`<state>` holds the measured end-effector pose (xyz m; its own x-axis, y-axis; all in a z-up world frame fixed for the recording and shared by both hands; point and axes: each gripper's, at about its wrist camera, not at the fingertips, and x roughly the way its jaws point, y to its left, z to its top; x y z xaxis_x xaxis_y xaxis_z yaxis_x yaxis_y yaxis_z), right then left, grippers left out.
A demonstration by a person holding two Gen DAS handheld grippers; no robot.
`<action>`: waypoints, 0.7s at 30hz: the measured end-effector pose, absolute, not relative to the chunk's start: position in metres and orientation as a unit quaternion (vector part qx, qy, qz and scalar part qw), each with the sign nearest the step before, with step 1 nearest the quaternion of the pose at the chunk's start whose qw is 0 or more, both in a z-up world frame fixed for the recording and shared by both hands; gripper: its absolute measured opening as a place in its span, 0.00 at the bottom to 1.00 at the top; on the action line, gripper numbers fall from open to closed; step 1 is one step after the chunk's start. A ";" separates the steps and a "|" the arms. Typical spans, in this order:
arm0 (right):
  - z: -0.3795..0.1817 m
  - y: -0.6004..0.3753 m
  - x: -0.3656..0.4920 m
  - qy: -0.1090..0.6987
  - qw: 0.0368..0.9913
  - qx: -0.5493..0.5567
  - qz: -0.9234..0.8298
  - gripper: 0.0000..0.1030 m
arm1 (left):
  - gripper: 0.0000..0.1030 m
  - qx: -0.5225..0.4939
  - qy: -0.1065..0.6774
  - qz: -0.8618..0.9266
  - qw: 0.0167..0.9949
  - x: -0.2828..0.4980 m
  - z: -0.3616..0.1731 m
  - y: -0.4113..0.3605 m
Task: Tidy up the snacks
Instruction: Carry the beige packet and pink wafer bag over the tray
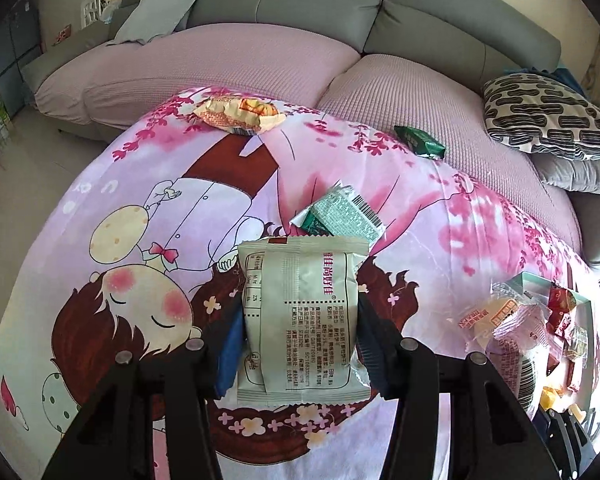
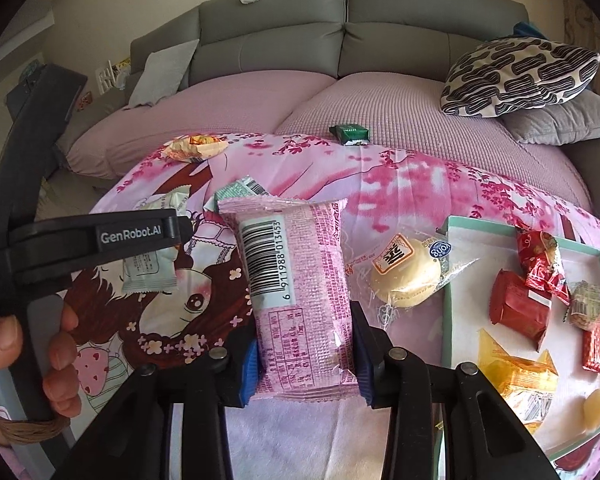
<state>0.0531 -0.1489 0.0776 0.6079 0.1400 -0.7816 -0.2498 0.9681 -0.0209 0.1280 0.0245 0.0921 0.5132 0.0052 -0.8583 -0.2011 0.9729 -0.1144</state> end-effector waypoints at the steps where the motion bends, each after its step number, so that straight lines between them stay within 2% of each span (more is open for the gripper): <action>1: 0.079 -0.151 0.053 0.429 0.895 -0.061 0.107 0.40 | 0.52 -0.101 0.488 0.056 0.865 0.128 0.094 0.023; 12: 0.100 -0.191 0.052 0.417 0.906 -0.023 0.071 0.40 | 0.52 -0.100 0.476 0.022 0.873 0.125 0.108 -0.003; 21: 0.119 -0.263 0.053 0.401 0.916 0.025 -0.007 0.40 | 0.52 -0.060 0.478 -0.037 0.875 0.123 0.115 -0.056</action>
